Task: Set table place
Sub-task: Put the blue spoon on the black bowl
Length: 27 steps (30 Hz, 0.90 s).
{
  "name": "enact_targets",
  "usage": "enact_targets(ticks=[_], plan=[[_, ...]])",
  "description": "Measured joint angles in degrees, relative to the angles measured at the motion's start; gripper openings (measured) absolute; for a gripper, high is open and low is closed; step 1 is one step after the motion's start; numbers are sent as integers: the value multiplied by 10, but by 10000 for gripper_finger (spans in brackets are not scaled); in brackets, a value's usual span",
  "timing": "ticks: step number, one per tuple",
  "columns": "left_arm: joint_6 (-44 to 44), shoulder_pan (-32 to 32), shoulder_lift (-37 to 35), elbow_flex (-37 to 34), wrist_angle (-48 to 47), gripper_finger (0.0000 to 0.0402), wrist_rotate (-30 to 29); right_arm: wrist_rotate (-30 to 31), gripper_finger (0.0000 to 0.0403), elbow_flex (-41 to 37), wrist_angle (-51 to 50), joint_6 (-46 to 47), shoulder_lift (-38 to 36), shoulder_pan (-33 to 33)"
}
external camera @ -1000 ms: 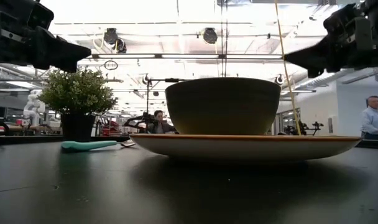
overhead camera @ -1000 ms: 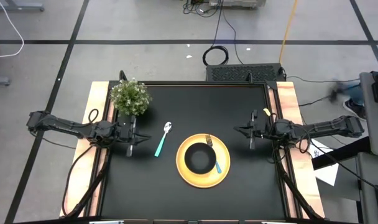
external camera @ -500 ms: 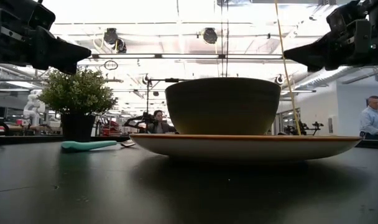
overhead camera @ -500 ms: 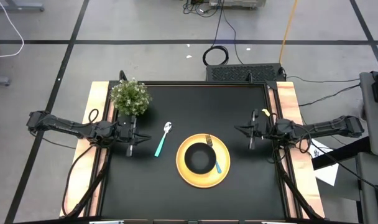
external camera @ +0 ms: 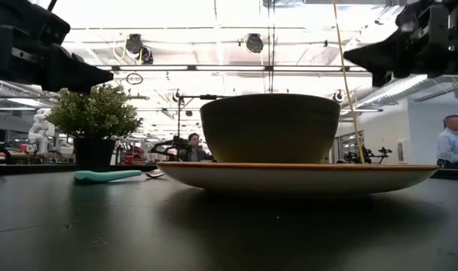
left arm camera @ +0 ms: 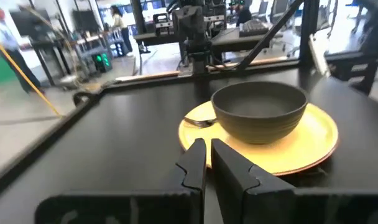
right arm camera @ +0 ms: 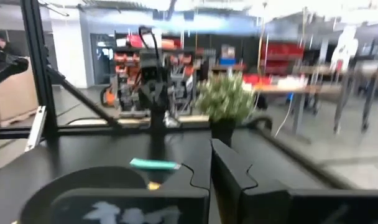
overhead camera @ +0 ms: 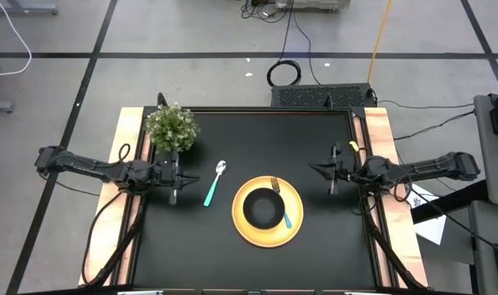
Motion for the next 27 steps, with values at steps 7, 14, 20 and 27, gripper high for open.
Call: enact_targets(ticks=[7,14,20,27], plan=[[-68,0,0,0,6,31,13,0,0,0,-40,20,20,0],[-65,0,0,0,5,31,66,0,0,0,-6,-20,24,0],[-50,0,0,0,-8,31,94,0,0,0,20,-22,25,0],[-123,-5,0,0,-108,31,100,0,0,0,17,-18,26,0]])
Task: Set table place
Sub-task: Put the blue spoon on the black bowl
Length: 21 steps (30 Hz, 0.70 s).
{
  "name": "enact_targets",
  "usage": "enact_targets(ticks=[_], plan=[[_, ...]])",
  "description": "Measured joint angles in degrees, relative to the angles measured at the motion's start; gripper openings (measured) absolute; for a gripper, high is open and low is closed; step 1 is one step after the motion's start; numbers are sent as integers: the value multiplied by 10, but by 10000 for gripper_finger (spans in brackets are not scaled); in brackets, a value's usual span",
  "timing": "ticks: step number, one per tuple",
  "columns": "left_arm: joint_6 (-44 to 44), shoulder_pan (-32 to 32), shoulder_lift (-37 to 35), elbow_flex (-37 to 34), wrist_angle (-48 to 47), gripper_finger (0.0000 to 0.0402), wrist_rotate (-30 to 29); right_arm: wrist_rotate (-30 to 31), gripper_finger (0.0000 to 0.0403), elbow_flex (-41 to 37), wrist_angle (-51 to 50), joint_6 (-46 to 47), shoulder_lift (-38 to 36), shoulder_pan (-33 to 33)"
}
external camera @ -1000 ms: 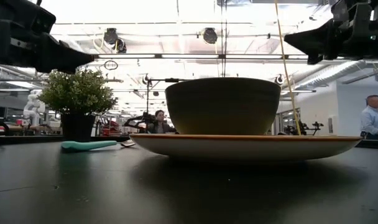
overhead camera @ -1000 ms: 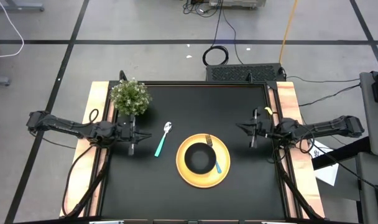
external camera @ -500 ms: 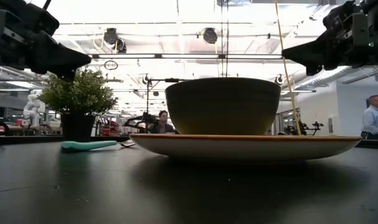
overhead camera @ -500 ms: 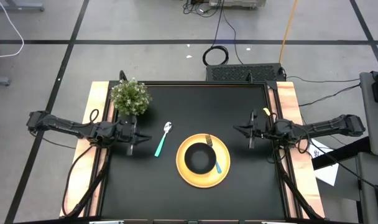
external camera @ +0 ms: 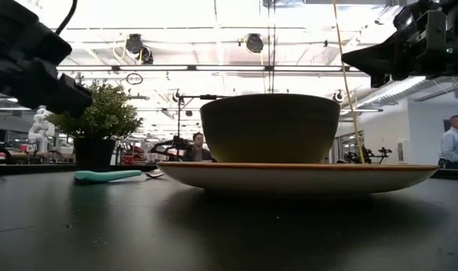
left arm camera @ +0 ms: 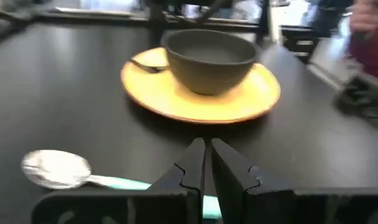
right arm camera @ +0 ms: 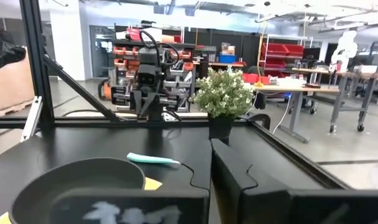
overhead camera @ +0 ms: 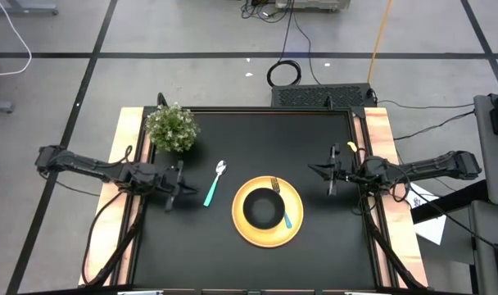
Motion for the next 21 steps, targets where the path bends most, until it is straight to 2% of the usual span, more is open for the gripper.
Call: enact_targets(ticks=[9,14,18,21], plan=[[-72,-47,23,0,107,31,-1,0,0,0,-14,30,17,0],[-117,-82,98,0,156,31,-73,0,0,0,-19,22,31,0],[-104,-106,181,0,273,31,-86,0,0,0,-18,19,37,0],[-59,-111,238,0,382,31,-125,0,0,0,-18,13,41,0]])
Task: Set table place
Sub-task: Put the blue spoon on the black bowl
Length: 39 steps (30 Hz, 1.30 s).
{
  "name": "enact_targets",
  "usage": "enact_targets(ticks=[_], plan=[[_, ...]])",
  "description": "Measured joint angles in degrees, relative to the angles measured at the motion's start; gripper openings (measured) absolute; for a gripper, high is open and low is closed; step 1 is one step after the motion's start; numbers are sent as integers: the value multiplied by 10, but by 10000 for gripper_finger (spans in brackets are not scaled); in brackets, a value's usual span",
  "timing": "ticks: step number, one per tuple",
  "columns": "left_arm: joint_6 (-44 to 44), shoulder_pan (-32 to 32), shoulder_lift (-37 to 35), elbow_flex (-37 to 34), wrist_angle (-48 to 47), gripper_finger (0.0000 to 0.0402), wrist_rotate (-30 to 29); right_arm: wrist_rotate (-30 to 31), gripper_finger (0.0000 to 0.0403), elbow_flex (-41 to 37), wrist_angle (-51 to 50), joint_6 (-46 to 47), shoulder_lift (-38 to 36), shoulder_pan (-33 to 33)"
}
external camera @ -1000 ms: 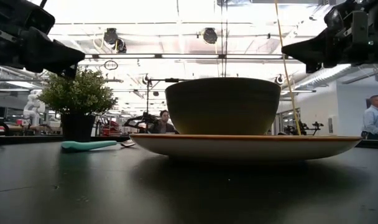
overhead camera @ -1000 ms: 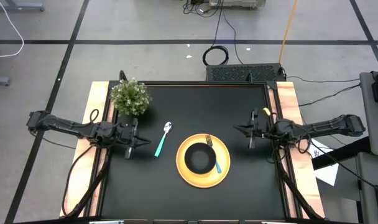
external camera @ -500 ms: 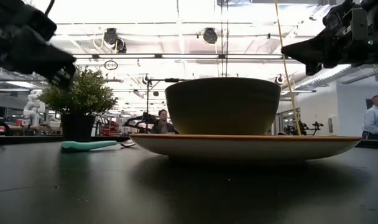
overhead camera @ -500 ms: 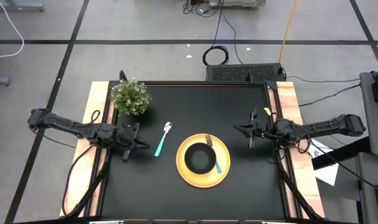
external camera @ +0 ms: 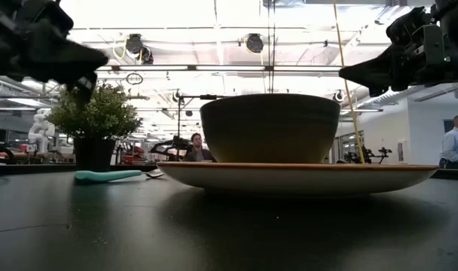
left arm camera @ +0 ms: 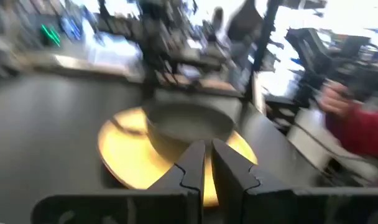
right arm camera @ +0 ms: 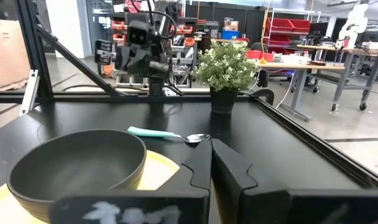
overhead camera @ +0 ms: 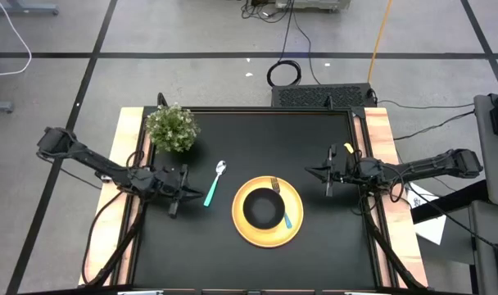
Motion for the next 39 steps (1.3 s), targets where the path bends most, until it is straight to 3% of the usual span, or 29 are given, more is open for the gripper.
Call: enact_targets(ticks=[3,6,8,13,16,20,23,29,33,39], plan=[[64,2,34,15,52,31,-47,0,0,0,1,-1,0,0],[113,8,40,66,19,31,-82,0,0,0,8,-1,0,0],[129,20,39,125,-68,31,-82,0,0,0,10,-5,0,0],[133,48,57,316,-390,47,-87,0,0,0,17,-6,0,0],[135,62,82,396,-523,84,-122,0,0,0,16,-6,2,0],[98,92,101,452,-615,152,-148,0,0,0,6,-5,8,0],[38,117,106,456,-638,208,-119,0,0,0,-10,1,11,0],[-144,169,145,455,-750,297,3,0,0,0,-13,6,21,0],[-191,178,204,455,-789,319,44,0,0,0,-12,6,25,0],[-225,206,301,455,-801,321,106,0,0,0,-3,6,27,0]])
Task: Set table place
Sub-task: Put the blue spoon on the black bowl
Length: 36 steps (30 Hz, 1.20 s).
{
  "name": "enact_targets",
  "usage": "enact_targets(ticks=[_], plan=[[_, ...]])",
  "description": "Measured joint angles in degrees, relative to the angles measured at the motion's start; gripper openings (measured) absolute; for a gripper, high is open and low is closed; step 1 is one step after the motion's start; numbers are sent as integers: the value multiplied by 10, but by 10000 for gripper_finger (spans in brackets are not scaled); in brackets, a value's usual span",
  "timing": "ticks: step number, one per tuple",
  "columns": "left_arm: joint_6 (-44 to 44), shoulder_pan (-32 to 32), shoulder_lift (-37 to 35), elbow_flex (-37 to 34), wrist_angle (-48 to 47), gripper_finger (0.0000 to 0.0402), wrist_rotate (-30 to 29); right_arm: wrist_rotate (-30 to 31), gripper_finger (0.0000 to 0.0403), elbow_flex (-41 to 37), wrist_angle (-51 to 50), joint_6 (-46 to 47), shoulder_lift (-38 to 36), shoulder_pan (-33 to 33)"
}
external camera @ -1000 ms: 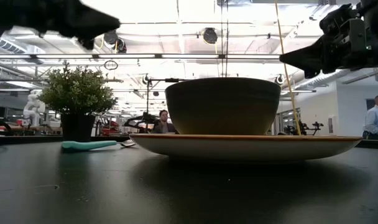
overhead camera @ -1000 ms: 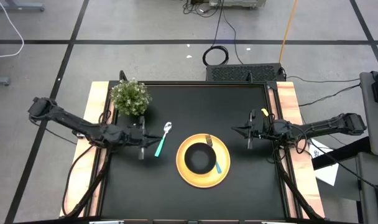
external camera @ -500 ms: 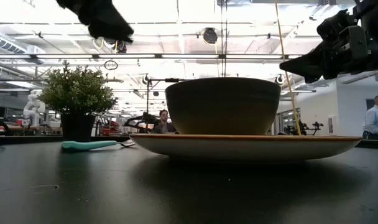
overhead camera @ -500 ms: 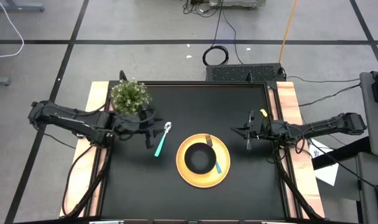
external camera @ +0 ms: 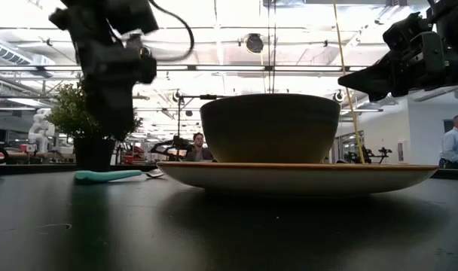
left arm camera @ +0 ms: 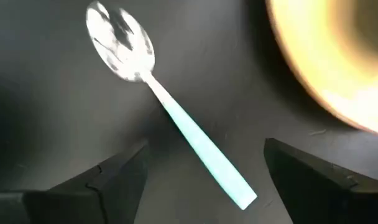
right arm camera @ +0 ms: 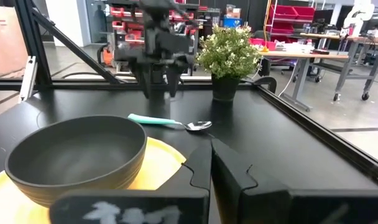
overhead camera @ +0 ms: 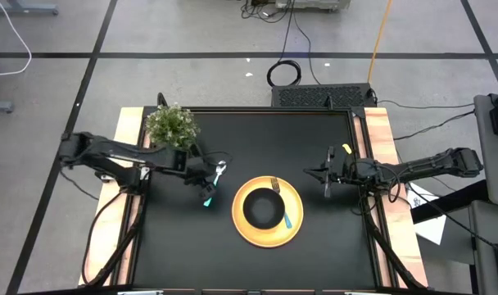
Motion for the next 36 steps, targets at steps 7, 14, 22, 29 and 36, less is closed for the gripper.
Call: enact_targets(ticks=[7,14,22,29,36], plan=[[-14,22,84,0,0,321,78,0,0,0,-1,8,0,0],[-52,28,101,0,25,321,88,0,0,0,-1,8,0,0],[-92,27,101,1,54,321,94,0,0,0,-1,7,0,0],[-105,18,108,1,53,321,80,0,0,0,-6,7,0,0],[-117,6,164,4,43,321,79,0,0,0,-5,7,2,0]])
